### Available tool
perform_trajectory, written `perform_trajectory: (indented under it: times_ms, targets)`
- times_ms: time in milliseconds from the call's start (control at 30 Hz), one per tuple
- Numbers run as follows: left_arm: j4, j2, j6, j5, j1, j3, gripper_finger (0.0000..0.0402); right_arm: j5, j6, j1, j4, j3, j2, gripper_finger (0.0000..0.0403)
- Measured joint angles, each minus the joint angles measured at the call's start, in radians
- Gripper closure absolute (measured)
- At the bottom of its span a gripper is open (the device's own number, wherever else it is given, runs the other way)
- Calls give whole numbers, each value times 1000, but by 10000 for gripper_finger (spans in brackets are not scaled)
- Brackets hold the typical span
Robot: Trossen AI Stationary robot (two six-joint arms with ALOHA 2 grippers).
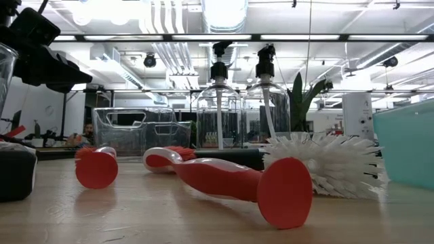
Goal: Pick & Place Kitchen Sink Supplies
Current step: Put the sprayer bottle into the green bin
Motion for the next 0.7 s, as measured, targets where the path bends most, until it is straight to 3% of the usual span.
perform_trajectory:
  times_ms: [233, 700]
  targets:
    - [0, 0, 0, 0, 0, 0, 401, -31, 100, 49, -1, -63, -4, 312]
    - [0, 0, 0, 0, 0, 0, 401, -40, 181, 97, 0, -66, -2, 307]
